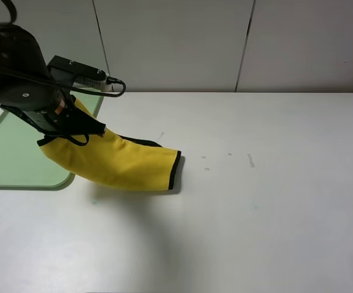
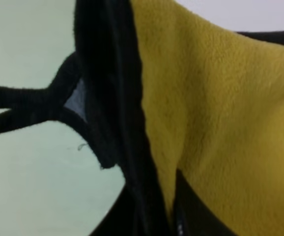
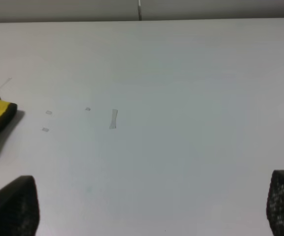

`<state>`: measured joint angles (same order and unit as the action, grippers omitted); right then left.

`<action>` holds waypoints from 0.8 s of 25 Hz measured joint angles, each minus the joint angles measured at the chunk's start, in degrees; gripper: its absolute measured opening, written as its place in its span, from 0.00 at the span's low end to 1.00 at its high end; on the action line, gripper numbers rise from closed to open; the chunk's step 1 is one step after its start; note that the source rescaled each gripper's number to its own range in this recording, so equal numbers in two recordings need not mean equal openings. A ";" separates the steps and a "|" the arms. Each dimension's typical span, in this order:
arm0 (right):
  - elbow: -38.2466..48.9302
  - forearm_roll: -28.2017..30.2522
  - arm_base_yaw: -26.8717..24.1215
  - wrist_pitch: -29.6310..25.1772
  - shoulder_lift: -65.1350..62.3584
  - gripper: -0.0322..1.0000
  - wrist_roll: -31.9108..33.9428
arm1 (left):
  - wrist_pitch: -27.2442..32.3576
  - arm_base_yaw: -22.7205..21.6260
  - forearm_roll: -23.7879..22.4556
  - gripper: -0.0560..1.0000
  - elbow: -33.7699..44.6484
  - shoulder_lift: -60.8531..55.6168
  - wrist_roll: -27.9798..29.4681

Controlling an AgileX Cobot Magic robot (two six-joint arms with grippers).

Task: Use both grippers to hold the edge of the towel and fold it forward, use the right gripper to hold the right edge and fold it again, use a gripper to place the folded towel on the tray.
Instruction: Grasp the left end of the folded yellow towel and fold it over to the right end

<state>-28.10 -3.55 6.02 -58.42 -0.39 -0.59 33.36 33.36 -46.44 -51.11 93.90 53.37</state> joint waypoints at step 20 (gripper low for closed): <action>0.00 -0.05 0.00 -0.02 0.00 1.00 0.00 | 1.11 11.16 5.73 0.12 -8.87 5.41 -4.07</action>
<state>-28.10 -3.60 6.02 -58.44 -0.39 -0.59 34.48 44.53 -40.72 -59.98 99.31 49.31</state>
